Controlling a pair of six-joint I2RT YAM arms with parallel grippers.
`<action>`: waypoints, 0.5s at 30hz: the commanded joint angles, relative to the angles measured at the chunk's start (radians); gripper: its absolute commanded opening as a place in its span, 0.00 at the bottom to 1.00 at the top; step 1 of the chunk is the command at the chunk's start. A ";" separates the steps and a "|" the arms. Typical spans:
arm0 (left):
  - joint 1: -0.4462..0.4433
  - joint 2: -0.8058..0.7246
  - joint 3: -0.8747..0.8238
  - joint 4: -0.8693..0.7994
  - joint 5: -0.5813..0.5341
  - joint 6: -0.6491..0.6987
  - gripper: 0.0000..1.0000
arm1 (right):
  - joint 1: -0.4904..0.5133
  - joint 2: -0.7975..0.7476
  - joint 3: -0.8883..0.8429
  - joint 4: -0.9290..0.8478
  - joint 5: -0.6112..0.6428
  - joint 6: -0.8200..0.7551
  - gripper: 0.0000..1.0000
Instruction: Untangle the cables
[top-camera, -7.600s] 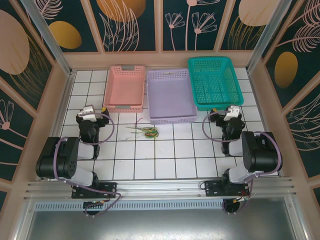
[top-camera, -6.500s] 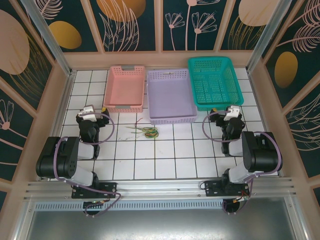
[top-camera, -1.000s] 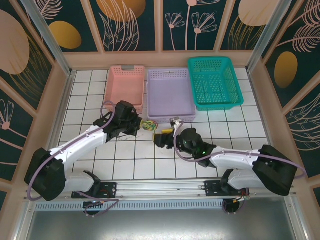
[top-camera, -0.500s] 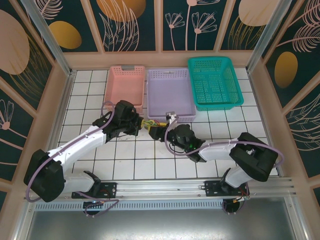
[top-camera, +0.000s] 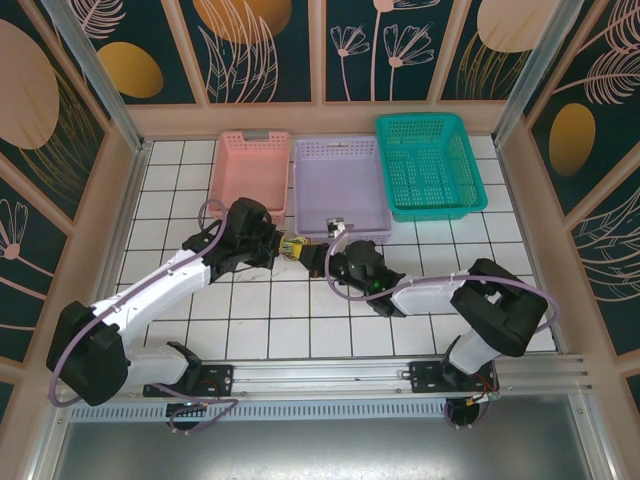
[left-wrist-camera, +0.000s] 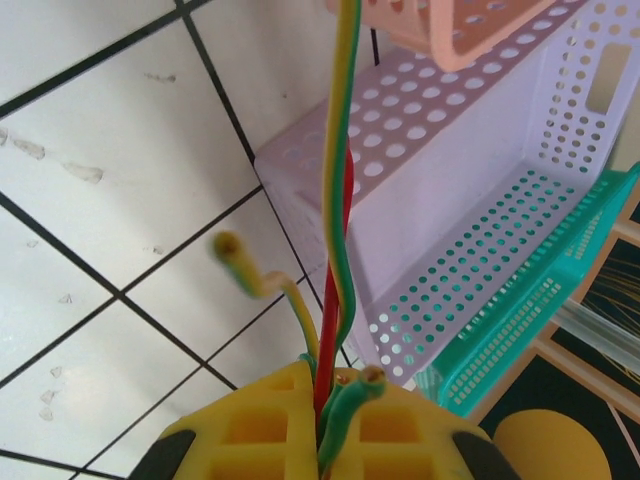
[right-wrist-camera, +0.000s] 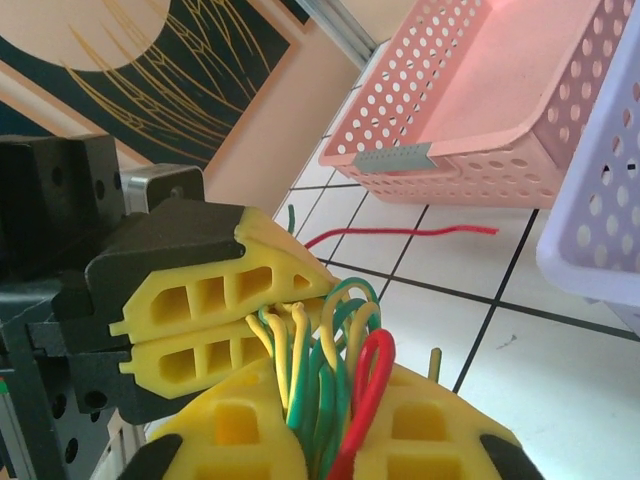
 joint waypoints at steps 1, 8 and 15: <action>-0.010 0.019 0.067 0.021 0.036 0.102 0.00 | -0.019 -0.035 0.074 -0.217 -0.140 -0.025 0.00; -0.010 0.004 0.065 -0.005 0.097 0.188 0.60 | -0.113 -0.123 0.091 -0.352 -0.291 -0.009 0.00; -0.021 -0.020 0.021 0.090 0.198 0.108 0.71 | -0.161 -0.120 0.151 -0.462 -0.369 -0.078 0.00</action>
